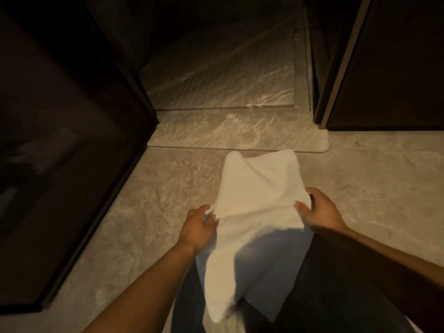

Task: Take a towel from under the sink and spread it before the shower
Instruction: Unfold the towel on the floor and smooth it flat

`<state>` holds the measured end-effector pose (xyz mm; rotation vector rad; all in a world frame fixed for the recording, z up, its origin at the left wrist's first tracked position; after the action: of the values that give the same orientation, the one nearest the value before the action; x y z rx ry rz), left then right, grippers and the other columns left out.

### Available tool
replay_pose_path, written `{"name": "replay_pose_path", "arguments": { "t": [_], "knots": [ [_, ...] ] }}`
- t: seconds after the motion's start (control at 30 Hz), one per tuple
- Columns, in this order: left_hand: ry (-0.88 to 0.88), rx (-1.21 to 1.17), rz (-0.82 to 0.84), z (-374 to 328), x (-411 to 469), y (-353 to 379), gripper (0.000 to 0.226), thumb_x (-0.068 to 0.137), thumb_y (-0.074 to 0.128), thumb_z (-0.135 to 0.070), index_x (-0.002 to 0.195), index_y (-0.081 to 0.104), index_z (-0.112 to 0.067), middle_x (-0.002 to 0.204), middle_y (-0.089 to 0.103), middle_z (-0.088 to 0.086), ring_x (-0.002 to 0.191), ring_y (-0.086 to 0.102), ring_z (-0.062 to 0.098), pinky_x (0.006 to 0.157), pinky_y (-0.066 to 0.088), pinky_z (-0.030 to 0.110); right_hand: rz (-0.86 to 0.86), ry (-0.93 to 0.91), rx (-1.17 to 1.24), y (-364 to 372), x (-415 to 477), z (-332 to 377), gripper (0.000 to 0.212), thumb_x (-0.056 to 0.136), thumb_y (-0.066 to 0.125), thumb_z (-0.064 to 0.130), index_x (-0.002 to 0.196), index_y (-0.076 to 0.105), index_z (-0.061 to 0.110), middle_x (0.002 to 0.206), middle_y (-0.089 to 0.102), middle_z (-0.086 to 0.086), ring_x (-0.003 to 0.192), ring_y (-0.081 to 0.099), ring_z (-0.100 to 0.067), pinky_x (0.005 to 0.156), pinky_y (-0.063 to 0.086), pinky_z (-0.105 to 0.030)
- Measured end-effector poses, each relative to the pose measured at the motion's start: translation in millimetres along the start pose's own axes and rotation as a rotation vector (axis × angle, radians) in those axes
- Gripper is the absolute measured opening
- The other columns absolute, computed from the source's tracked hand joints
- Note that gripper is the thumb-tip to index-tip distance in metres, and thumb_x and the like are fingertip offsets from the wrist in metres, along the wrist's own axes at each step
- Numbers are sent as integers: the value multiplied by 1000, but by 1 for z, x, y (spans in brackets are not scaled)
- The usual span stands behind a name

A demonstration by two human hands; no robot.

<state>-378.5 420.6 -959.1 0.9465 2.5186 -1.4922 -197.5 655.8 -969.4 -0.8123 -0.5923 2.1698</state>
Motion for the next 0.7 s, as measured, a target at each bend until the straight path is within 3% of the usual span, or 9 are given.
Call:
{"name": "replay_pose_path", "arguments": {
  "t": [0.1, 0.3, 0.53, 0.63, 0.7],
  "knots": [
    [37, 25, 38, 5, -2, 6, 35, 95, 50, -27, 129, 52, -17, 133, 47, 11, 115, 54, 25, 99, 37, 26, 95, -4, -45, -1, -10, -9, 55, 88, 60, 34, 137, 40, 18, 134, 51, -8, 115, 52, -27, 96, 43, -39],
    [111, 167, 55, 5, 19, 8, 34, 93, 50, -32, 124, 55, -19, 132, 50, 8, 117, 51, 25, 99, 36, 27, 128, -29, -81, -6, -13, -13, 50, 88, 61, 30, 132, 45, 15, 125, 59, -9, 104, 56, -25, 86, 45, -34],
    [99, 312, 80, 13, 58, 14, 32, 93, 47, -29, 119, 56, -13, 125, 54, 13, 113, 53, 30, 99, 40, 32, 26, -8, -146, 7, 10, -4, 54, 89, 58, 33, 137, 40, 15, 131, 51, -10, 115, 51, -29, 95, 42, -37],
    [41, 234, 141, 27, 71, 24, 27, 93, 43, -25, 107, 61, -12, 113, 62, 18, 98, 61, 32, 94, 47, 35, -47, 39, -105, 14, 21, -2, 48, 90, 58, 28, 133, 44, 15, 129, 54, -10, 113, 53, -30, 96, 43, -40],
    [-1, 185, 173, 34, 74, 28, 29, 93, 41, -23, 114, 59, -12, 109, 64, 22, 95, 63, 34, 93, 49, 37, -73, 106, -74, 22, 26, -2, 45, 90, 57, 23, 133, 44, 18, 129, 55, -9, 115, 53, -30, 98, 44, -42]
  ]
}}
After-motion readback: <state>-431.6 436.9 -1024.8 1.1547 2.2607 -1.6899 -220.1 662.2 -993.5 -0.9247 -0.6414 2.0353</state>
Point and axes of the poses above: each hand's wrist, its own x-axis towards the middle knuckle, its own y-axis out of the palm, z = x × y, the point moved 4 cm from there along x, towards the middle knuckle
